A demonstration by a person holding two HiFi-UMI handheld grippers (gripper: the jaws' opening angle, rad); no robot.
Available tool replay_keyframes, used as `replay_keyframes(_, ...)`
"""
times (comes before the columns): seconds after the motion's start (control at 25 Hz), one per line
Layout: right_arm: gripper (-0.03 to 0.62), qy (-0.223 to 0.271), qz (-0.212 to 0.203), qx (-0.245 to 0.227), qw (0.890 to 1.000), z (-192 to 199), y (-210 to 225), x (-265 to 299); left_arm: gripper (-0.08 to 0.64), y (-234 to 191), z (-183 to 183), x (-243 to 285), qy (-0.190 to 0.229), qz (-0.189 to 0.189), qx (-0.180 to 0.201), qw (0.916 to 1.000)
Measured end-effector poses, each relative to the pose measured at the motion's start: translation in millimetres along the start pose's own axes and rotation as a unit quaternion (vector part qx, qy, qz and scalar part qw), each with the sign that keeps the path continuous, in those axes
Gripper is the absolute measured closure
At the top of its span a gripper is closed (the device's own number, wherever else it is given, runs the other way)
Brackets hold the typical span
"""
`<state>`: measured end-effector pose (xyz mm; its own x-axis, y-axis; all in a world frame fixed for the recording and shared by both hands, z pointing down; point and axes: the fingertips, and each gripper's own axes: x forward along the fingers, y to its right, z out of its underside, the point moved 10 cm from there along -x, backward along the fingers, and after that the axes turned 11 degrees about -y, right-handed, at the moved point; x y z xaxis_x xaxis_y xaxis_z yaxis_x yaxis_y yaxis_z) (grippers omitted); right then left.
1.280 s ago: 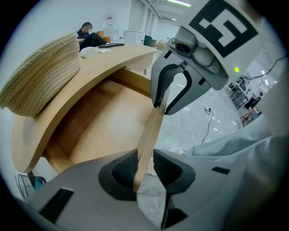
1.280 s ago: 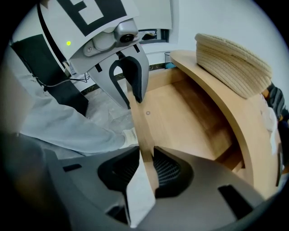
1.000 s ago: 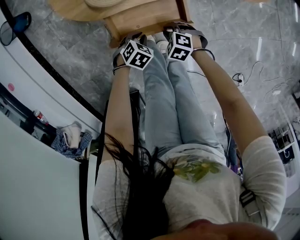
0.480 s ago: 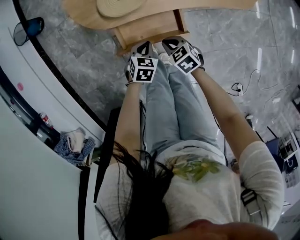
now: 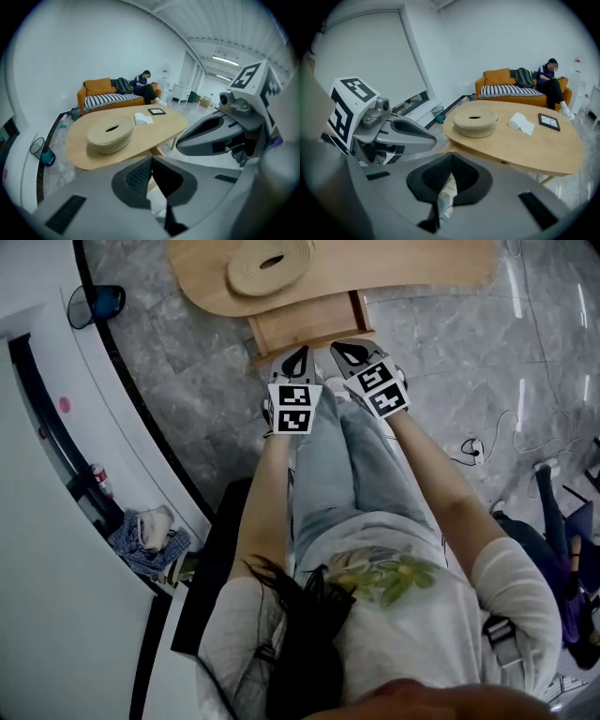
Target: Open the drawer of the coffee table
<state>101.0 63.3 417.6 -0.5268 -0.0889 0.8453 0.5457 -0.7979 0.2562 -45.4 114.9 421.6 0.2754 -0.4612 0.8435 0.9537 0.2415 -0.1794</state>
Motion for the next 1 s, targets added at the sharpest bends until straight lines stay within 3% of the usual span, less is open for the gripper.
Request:
replay_keyframes(0.6, 0.586, 0.052, -0.003, -0.019, 0.998, -28.0, -33.2, -81.9, 0.543, 29.7, -30.1, -78.1, 0.054, 0.012, 0.013, 0.9984)
replay_keyframes(1.0, 0.586, 0.055, -0.007, -0.013, 0.998, -28.5, -43.7, -107.6, 0.543, 39.0, -31.9, -106.4, 0.054, 0.018, 0.014, 0.9983)
